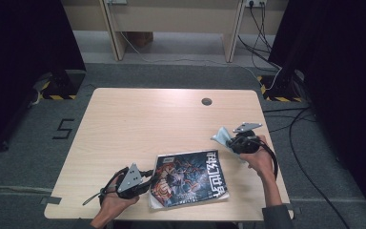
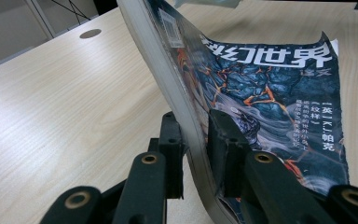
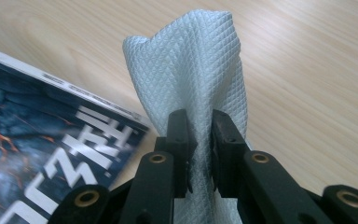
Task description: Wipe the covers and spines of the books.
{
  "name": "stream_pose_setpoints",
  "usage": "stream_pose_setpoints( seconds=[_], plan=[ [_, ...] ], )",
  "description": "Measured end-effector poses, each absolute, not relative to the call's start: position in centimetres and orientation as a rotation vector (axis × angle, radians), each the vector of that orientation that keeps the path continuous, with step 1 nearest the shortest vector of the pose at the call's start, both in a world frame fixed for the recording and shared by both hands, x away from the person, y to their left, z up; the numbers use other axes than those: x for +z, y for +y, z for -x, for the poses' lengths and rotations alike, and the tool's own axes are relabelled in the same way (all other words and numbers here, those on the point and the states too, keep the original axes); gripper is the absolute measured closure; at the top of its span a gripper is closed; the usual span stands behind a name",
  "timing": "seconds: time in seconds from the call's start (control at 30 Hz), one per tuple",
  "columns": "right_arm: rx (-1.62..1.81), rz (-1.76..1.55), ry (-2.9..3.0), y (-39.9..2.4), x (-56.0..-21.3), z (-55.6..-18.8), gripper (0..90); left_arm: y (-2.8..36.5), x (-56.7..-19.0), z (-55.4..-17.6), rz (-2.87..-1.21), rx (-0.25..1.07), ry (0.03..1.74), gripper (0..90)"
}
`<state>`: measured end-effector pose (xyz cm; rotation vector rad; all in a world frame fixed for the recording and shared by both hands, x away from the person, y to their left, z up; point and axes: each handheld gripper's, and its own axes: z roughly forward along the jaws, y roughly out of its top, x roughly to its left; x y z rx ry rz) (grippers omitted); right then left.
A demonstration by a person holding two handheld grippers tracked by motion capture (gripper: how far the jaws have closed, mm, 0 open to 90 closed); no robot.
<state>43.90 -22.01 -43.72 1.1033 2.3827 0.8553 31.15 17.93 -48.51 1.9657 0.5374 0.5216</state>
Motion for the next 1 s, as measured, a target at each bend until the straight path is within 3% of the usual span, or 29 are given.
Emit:
stream_pose_setpoints(
  seconds=[0.8, 1.0],
  plan=[
    [0.631, -1.322, 2.358, -27.9, -48.1, -43.5, 79.2, 18.0, -48.5, -31.2, -1.969, 0.517, 0.544, 75.6],
    [0.609, -1.317, 2.364, -27.7, -48.3, -43.6, 73.2, 18.0, -48.5, -31.2, -1.967, 0.517, 0.541, 75.6]
  ],
)
